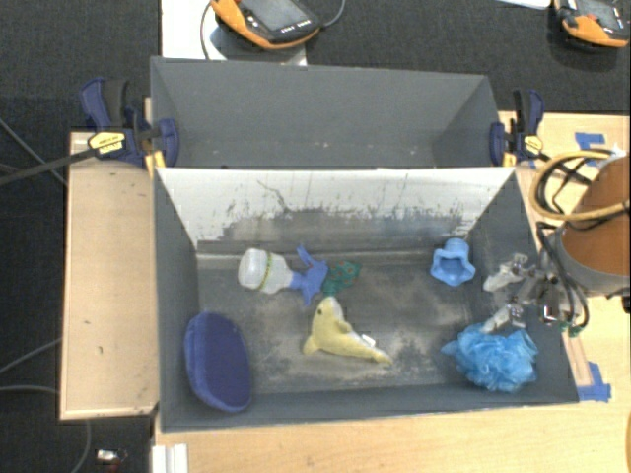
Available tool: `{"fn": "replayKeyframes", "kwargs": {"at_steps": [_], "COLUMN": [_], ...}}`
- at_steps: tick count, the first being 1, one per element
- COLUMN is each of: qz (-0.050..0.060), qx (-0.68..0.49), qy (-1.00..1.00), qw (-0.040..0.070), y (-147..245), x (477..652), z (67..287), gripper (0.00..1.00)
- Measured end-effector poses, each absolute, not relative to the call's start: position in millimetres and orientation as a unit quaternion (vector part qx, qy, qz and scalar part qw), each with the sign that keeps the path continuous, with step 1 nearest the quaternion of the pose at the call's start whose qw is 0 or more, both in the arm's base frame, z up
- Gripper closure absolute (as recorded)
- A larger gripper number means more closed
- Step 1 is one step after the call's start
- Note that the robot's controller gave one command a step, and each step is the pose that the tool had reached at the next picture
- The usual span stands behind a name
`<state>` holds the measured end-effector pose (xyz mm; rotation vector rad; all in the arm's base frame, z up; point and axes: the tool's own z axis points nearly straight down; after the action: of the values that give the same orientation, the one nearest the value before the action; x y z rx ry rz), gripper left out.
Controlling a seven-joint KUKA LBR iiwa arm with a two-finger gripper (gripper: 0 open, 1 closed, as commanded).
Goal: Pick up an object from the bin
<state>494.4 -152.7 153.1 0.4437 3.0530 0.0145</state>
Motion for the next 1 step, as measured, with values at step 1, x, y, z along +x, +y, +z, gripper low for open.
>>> {"fn": "replayKeyframes", "kwargs": {"at_steps": [1], "qz": [0.006], "qx": [0.141], "qy": [0.99], "qw": [0.023], "y": [-148.2], "x": [492.7], "z": [138.5], "gripper": [0.0]}}
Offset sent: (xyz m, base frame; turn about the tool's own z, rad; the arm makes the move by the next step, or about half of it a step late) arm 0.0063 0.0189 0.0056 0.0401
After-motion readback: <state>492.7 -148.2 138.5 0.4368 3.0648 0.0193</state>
